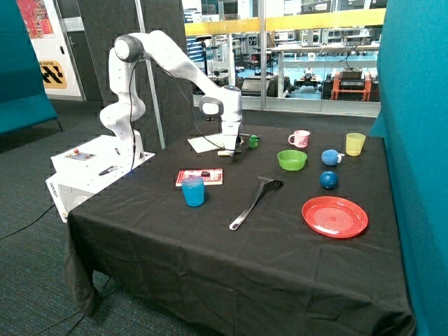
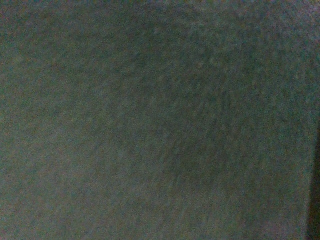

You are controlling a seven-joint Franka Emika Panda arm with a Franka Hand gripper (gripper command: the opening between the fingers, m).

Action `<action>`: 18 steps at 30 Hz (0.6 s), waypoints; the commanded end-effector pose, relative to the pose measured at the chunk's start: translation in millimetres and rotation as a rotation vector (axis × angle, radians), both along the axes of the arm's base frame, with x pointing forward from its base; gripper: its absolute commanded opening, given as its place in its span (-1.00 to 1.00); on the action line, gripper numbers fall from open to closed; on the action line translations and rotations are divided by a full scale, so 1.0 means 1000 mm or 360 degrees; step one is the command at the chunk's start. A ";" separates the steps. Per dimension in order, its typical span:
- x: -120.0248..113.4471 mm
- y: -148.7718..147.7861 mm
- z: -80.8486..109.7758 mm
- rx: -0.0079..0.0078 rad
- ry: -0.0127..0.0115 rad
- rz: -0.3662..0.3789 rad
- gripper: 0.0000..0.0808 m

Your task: Put a highlighter on each book

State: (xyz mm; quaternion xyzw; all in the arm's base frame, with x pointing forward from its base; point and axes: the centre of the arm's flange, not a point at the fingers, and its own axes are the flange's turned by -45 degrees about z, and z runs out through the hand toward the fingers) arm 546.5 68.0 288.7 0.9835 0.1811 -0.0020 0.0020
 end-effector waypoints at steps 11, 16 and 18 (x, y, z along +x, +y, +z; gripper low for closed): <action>-0.052 0.025 0.038 0.00078 -0.00046 0.0214 -1.00; -0.069 0.035 0.046 0.00080 -0.00044 0.0296 -1.00; -0.074 0.038 0.049 0.00080 -0.00044 0.0316 -1.00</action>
